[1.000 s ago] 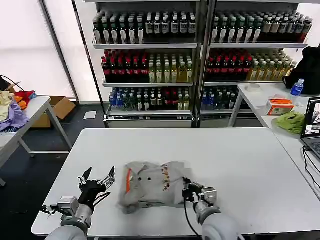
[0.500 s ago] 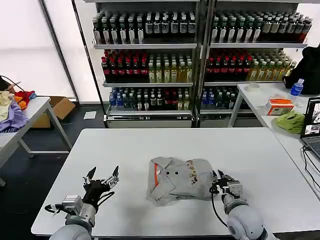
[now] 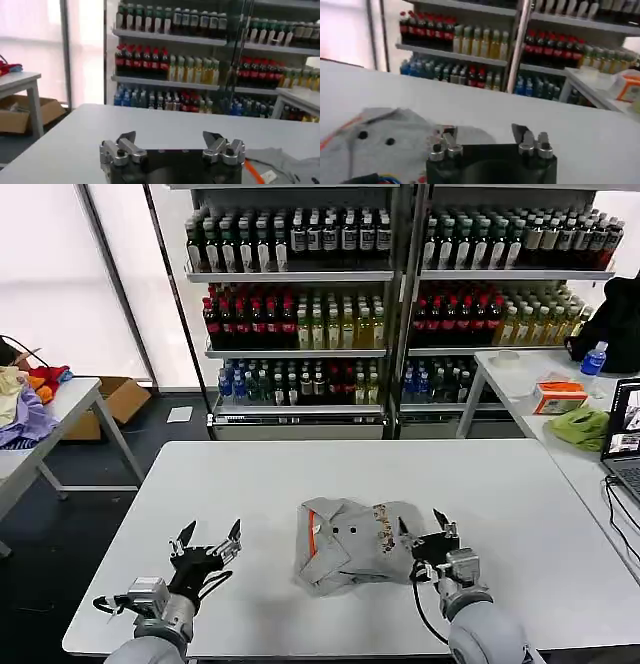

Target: Fold and organize the clothes.

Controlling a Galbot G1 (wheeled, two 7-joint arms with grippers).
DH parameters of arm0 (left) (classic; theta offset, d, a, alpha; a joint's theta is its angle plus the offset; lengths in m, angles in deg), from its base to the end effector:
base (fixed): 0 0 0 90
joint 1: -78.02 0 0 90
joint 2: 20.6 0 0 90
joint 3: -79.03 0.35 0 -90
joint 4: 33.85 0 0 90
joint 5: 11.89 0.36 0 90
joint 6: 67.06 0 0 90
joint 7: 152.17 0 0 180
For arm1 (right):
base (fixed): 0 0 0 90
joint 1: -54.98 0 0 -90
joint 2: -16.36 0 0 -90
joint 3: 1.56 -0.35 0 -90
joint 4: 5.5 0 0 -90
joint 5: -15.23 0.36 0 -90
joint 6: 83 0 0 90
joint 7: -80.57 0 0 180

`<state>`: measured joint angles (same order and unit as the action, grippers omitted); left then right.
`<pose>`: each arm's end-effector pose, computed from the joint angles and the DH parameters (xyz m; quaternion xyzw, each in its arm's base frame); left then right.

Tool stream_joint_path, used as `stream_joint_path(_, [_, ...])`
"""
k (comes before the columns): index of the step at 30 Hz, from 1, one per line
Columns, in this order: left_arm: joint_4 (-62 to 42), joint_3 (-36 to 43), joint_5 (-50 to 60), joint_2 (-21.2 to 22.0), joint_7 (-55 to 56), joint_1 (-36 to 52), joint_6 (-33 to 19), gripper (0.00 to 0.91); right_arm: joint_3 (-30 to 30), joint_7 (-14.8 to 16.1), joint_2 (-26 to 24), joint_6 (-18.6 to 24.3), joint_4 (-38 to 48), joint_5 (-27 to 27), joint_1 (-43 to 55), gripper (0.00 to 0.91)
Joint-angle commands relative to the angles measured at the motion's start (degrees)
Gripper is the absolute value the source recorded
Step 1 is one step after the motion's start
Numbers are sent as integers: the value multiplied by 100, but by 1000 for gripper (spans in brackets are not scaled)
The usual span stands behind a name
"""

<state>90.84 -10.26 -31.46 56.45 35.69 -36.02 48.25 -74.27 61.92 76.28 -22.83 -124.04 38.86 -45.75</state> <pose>0.2124 0.0289 -0.2505 -0.0221 -0.9884 0.0463 0.1427 0.2592 -0.0079 -0.2538 0.0766 -0.9771 0.0866 0.1784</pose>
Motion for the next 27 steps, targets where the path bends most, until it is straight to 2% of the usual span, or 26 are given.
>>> stream_joint_path(1, [20, -24, 10, 18, 0, -54, 5, 907, 775, 363, -417, -339, -254, 462, 279, 907])
stream_joint_path(12, [-1, -39, 8, 50, 0, -71, 6, 907, 1306, 92, -349, -348, -187, 305, 79, 907])
stream_joint_path(27, [-35, -48, -28, 0, -4, -70, 13, 907, 1062, -347, -144, -350, 22, 403, -29, 907])
